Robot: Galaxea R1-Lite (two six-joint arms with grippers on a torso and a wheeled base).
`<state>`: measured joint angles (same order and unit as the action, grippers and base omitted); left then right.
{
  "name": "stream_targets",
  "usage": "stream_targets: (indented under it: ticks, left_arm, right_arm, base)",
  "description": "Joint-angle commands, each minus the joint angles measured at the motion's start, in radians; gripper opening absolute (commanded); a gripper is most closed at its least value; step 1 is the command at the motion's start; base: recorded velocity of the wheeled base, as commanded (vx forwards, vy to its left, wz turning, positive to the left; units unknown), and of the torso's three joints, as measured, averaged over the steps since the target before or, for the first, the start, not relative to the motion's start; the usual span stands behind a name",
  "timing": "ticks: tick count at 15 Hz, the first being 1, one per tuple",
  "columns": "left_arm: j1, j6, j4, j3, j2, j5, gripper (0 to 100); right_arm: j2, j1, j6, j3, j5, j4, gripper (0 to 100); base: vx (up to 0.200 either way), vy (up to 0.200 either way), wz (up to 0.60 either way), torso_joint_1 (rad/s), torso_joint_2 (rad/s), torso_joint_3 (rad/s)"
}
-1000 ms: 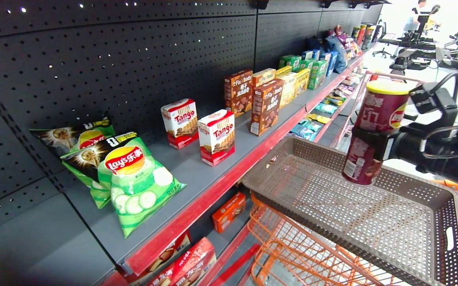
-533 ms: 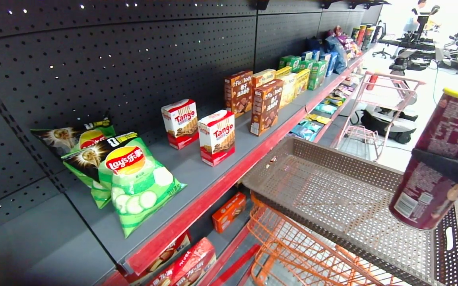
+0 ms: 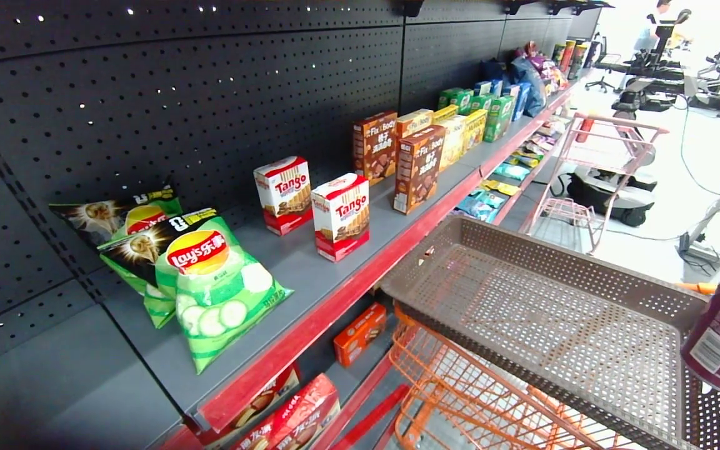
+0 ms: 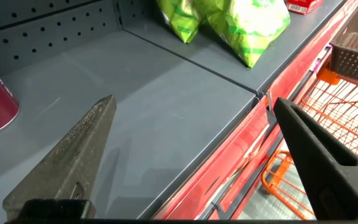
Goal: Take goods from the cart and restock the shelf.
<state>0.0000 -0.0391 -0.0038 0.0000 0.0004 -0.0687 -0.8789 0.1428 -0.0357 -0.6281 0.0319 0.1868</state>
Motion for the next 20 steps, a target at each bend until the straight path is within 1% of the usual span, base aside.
stream_targets:
  ticks: [1,6,9,18,20]
  left_arm:
    - [0.0,-0.001,-0.001,0.0,0.0,0.0,100]
    - [0.0,-0.001,-0.001,0.0,0.0,0.0,100]
    - [0.0,-0.001,-0.001,0.0,0.0,0.0,100]
    - [0.0,-0.001,-0.001,0.0,0.0,0.0,100]
    - [0.0,-0.001,-0.001,0.0,0.0,0.0,100]
  right_arm:
    - [0.054,0.0,-0.024,0.004,-0.029,-0.04,0]
    - [0.058,0.011,-0.024,0.011,-0.021,-0.033,0]
    - [0.058,0.009,-0.024,0.011,0.008,-0.033,0]
    - [0.055,0.009,-0.027,0.013,0.01,-0.032,0]
    - [0.058,0.009,-0.032,0.033,0.008,-0.032,0]
  base:
    - [0.0,0.0,0.0,0.0,0.0,0.0]
    - [0.0,0.0,0.6,0.005,0.0,0.002]
    - [0.0,0.0,0.6,0.001,0.0,0.001]
    - [0.0,0.0,0.6,0.001,0.0,0.003]
    - [0.0,0.0,0.0,0.0,0.0,0.0]
